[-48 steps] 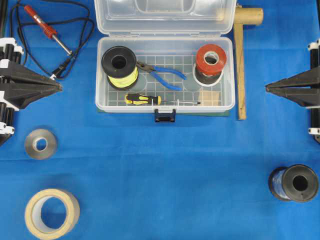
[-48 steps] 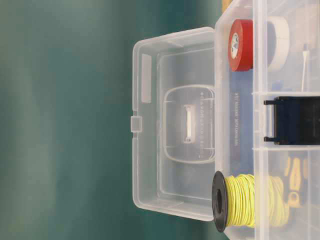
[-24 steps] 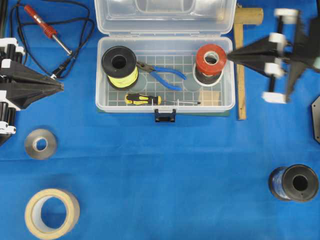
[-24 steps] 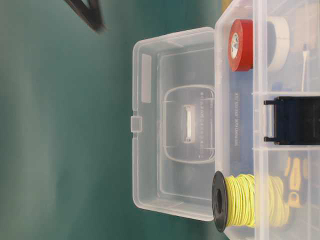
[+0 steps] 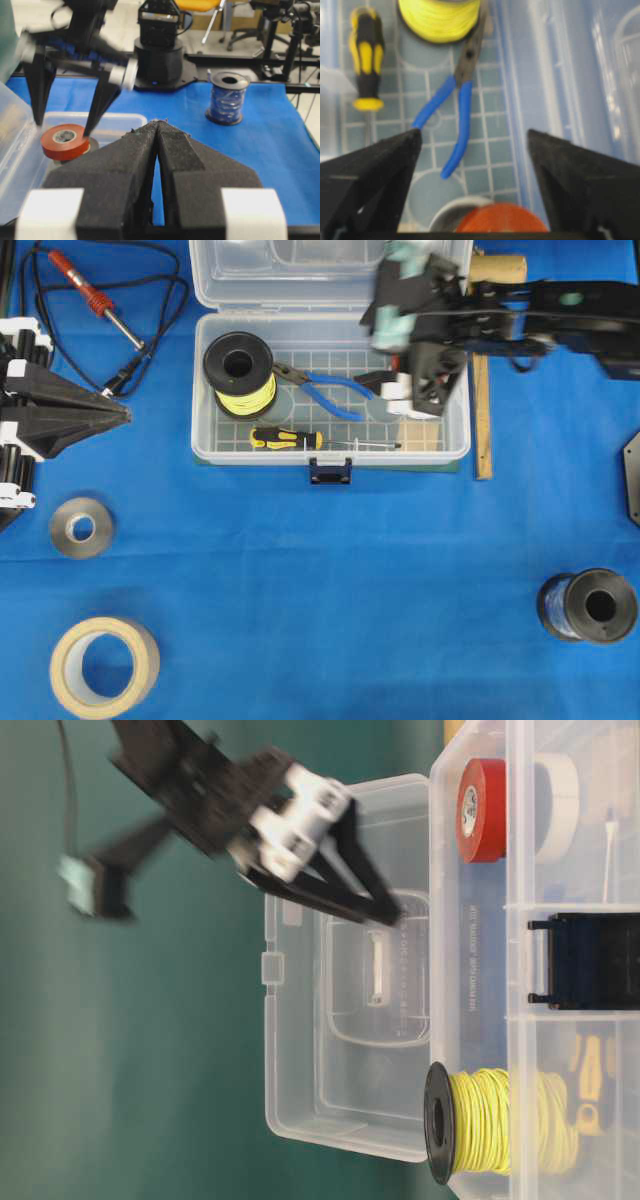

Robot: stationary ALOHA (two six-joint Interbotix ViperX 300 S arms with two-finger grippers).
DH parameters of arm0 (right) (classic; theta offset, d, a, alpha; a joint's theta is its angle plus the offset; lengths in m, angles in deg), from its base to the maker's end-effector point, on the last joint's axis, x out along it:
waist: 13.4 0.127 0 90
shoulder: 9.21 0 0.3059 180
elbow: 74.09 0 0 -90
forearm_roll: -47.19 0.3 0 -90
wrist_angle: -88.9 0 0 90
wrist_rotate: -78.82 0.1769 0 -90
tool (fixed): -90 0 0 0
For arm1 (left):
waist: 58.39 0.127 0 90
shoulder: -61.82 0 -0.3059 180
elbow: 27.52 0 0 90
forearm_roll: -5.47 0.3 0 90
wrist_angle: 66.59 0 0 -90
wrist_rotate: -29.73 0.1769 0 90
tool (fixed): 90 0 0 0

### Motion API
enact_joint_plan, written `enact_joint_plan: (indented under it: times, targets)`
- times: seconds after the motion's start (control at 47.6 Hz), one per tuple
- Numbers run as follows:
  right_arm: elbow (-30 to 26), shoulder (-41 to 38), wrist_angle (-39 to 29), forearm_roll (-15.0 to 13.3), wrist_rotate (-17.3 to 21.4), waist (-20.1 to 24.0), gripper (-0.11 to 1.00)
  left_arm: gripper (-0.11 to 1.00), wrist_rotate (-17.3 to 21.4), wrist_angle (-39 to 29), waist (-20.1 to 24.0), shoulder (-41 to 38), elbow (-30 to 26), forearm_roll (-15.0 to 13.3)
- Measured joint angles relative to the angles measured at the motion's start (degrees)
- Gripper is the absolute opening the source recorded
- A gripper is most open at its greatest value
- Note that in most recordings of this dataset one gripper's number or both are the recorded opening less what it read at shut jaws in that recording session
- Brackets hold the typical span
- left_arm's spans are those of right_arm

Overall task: Pick the nipper from the toolbox among several items.
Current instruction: 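Move the right gripper over the toolbox toward the blue-handled pliers, then lower the right gripper and close it on the pliers' blue handle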

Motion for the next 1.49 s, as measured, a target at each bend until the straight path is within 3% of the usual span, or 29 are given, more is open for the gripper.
enact_joint_plan:
  times: [0.315, 0.651, 0.735, 0.903, 1.281, 1.491]
  targets:
    - [-5.2, -12.7, -1.3, -0.5, -0.4, -1.2, 0.76, 0.00, -0.1, -0.1, 0.0, -0.2, 0.4, -0.1]
    - [-6.2, -19.3, 2.1, -0.4, -0.4, -1.4, 0.72, 0.00, -0.1, 0.0, 0.0, -0.2, 0.6, -0.1]
    - [-6.9, -20.1, 2.8, -0.5, -0.9, -1.4, 0.61, 0.00, -0.1, -0.1, 0.0, -0.3, 0.7, -0.1]
    - [-7.3, -20.6, 2.5, -0.8, -3.4, -1.1, 0.14, 0.00, -0.1, 0.0, 0.0, -0.3, 0.9, -0.1]
    - [-7.3, -20.2, 2.1, -0.2, -4.4, -1.1, 0.13, 0.00, -0.1, -0.3, 0.0, -0.3, 0.9, -0.1]
    - [-6.9, -16.3, 0.7, -0.1, -4.1, -1.6, 0.13, 0.00, -0.1, -0.6, 0.0, -0.2, 0.9, -0.1]
